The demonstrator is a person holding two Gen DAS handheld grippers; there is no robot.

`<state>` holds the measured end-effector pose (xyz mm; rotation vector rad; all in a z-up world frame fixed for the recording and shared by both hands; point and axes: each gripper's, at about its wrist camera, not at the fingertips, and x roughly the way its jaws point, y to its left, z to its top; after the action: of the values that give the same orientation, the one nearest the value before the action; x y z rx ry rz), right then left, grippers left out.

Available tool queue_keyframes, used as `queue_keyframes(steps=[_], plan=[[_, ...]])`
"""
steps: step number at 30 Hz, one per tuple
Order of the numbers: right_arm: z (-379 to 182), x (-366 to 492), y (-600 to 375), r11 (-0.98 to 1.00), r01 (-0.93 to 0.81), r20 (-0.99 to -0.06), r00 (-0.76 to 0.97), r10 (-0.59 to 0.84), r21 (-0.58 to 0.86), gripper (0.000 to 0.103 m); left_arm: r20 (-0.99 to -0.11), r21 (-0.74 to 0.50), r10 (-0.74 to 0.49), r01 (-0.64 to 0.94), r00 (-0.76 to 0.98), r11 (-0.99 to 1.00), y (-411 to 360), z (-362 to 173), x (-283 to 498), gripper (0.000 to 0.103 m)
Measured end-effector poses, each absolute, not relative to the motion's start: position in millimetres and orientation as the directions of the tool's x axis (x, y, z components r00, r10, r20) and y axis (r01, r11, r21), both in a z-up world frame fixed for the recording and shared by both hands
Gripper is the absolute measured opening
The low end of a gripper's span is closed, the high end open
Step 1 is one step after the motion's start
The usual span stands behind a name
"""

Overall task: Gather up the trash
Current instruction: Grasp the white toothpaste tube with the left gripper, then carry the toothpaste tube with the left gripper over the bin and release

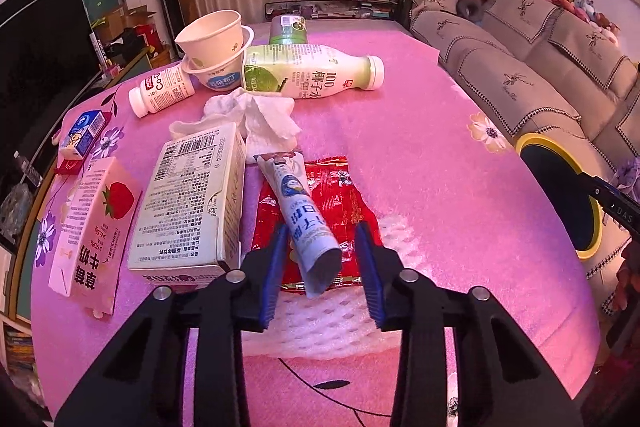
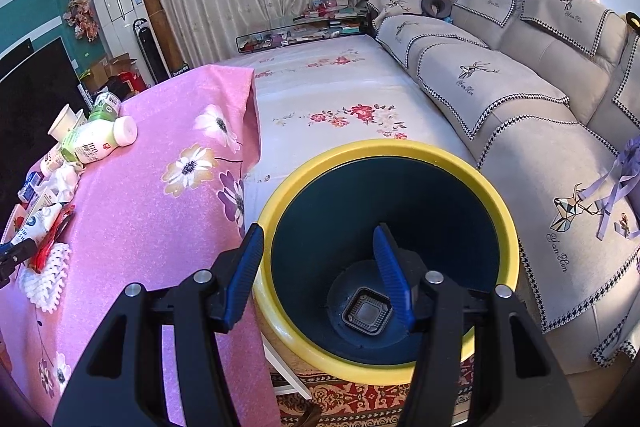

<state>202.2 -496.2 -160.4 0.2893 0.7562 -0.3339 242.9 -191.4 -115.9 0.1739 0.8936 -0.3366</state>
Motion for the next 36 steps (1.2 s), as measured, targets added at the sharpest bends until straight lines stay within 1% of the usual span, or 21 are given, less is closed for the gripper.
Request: queue_keyframes(steps=[2,5,10,15,21,28,32,36], plan=[[-160,202,-496,0.909,0.393,-0.707,0.683,-0.186,0.140,0.054,-0.787,0.007,-0.217,0.359,0.578,0.933,-191,-116,243,0.025],[-160,199,-496,0.908,0.390,-0.703,0.688,-0.179,0.150,0.054,-0.777,0.030,-0.203,0.358,0.596,0.933,-193,-114,241,0.014],[-155,193,-497,0.907,0.389,-0.692,0.700,-0.175,0.163,0.054,-0.755,0.041,-0.210,0.364,0.622,0.931,-192,-104,234,0.009],[-148,181,-499,0.903,0.391,-0.672,0.719,-0.178,0.178,0.054,-0.729,0.036,-0.251,0.402,0.637,0.915,-202,-86,219,0.009],[-139,162,-510,0.892,0.416,-0.648,0.732,-0.213,0.177,0.054,-0.713,0.008,-0.349,0.504,0.609,0.864,-239,-70,201,0.009],[-132,137,-531,0.867,0.469,-0.632,0.726,-0.271,0.166,0.054,-0.721,-0.028,-0.481,0.671,0.500,0.741,-326,-70,184,0.009],[-132,124,-547,0.846,0.509,-0.633,0.711,-0.308,0.160,0.054,-0.742,-0.042,-0.522,0.749,0.420,0.662,-380,-79,174,0.009],[-134,111,-563,0.823,0.547,-0.634,0.694,-0.341,0.156,0.056,-0.780,-0.066,-0.530,0.798,0.334,0.599,-432,-96,171,0.009]])
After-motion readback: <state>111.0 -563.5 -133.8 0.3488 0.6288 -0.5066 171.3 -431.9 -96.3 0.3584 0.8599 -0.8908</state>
